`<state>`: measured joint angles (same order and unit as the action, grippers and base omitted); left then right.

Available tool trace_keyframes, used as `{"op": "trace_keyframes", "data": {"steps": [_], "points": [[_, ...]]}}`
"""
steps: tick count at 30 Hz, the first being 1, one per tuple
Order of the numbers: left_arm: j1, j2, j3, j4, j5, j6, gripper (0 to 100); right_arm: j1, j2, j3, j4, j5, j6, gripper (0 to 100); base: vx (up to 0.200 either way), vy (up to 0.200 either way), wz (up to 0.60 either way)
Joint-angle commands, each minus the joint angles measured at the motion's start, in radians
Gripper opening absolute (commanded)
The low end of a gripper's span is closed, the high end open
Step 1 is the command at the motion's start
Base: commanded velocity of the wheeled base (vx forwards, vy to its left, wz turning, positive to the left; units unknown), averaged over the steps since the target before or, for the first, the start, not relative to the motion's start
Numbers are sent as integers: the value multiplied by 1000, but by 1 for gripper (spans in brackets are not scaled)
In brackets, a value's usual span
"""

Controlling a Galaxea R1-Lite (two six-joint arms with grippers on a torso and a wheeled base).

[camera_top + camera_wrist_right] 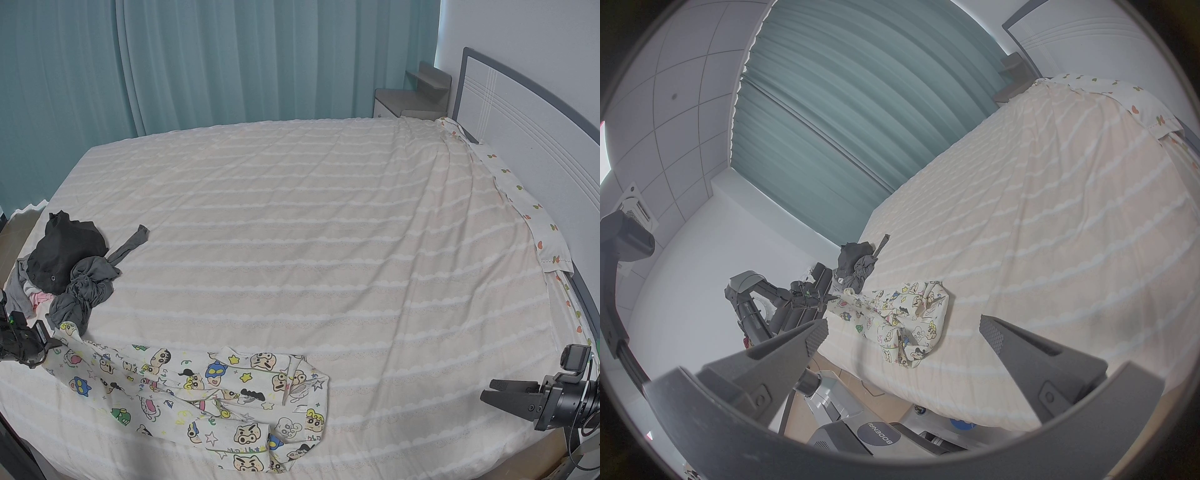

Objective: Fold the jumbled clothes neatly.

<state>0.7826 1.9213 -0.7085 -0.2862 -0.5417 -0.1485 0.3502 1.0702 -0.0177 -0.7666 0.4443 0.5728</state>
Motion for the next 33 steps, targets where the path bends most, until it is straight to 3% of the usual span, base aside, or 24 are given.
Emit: {"op": "trace_keyframes", "data": {"steps": [1,5,9,10,11,12,17,18,20,25,33], "points": [[-186,-196,113,42,74,-9,0,0,2,15,0,1,2,100,0,0,0],[-424,-304,173,42,201,-115,0,-2,2,15,0,1,2,100,0,0,0],[-695,-389,184,44,328,-287,0,-4,2,16,0,2,2,100,0,0,0],[-761,-395,184,44,371,-309,0,-5,2,16,0,2,2,100,0,0,0],[-761,-395,184,44,371,-309,0,-5,2,16,0,2,2,100,0,0,0],[-884,-395,184,44,457,-341,0,-5,4,16,0,2,4,100,0,0,0],[-1168,-372,182,42,602,-460,0,-5,2,16,0,2,2,100,0,0,0],[-1168,-372,182,42,602,-460,0,-5,2,16,0,2,2,100,0,0,0],[-1287,-337,182,41,629,-499,0,-5,2,15,0,2,2,100,0,0,0],[-1439,-263,161,28,686,-562,0,-5,2,16,-2,2,2,100,0,0,0],[-1588,-145,66,21,690,-625,0,-5,1,16,-2,1,2,100,0,0,0]]}}
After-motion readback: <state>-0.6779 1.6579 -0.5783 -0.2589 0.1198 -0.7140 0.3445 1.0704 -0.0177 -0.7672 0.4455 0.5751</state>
